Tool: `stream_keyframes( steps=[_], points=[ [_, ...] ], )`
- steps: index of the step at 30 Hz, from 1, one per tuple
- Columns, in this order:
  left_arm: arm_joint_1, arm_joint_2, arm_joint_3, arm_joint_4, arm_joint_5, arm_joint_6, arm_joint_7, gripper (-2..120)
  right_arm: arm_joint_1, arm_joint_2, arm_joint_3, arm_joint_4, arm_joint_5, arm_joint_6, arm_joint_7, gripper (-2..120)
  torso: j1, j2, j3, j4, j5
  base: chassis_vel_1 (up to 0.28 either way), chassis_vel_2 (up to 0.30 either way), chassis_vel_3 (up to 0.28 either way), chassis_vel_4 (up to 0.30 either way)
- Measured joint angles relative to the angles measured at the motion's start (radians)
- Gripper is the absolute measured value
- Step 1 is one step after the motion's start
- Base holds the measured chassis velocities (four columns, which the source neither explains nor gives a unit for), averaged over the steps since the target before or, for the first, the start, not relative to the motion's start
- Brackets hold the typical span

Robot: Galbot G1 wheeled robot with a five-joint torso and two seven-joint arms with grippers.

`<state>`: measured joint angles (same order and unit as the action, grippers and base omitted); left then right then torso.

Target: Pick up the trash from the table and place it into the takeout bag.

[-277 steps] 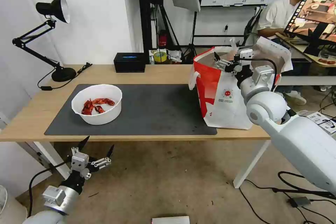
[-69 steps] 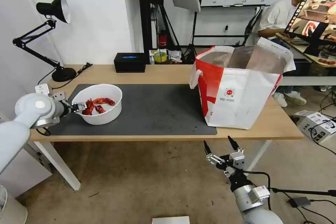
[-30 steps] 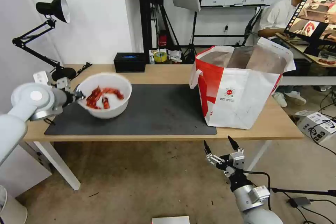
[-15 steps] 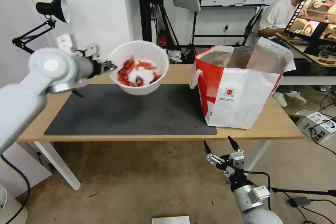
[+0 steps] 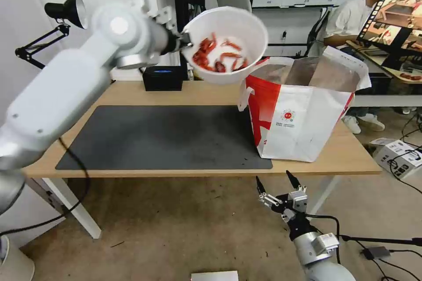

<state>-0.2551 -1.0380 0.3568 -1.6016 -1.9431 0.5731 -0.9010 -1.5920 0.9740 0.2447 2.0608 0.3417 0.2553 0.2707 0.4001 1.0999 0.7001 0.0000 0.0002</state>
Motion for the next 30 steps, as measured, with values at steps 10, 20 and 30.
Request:
stream_keyframes(
  steps=[10,20,30],
  points=[
    [-0.069,-0.253,0.045,0.186,0.075,-0.040,-0.009,0,0.000,0.000,0.000,0.000,0.000,0.000,0.000,100,0.000,0.000,0.000,0.0000,0.0000,0.000,0.000,0.000,0.000],
    [-0.086,-0.457,0.121,0.372,0.315,-0.169,0.050,0,0.000,0.000,0.000,0.000,0.000,0.000,0.000,100,0.000,0.000,0.000,0.0000,0.0001,0.000,0.000,0.000,0.000],
    [-0.041,-0.451,0.269,0.365,0.650,-0.318,0.123,0,0.000,0.000,0.000,0.000,0.000,0.000,0.000,100,0.000,0.000,0.000,0.0001,-0.0002,0.000,0.000,0.000,0.000]
  ],
)
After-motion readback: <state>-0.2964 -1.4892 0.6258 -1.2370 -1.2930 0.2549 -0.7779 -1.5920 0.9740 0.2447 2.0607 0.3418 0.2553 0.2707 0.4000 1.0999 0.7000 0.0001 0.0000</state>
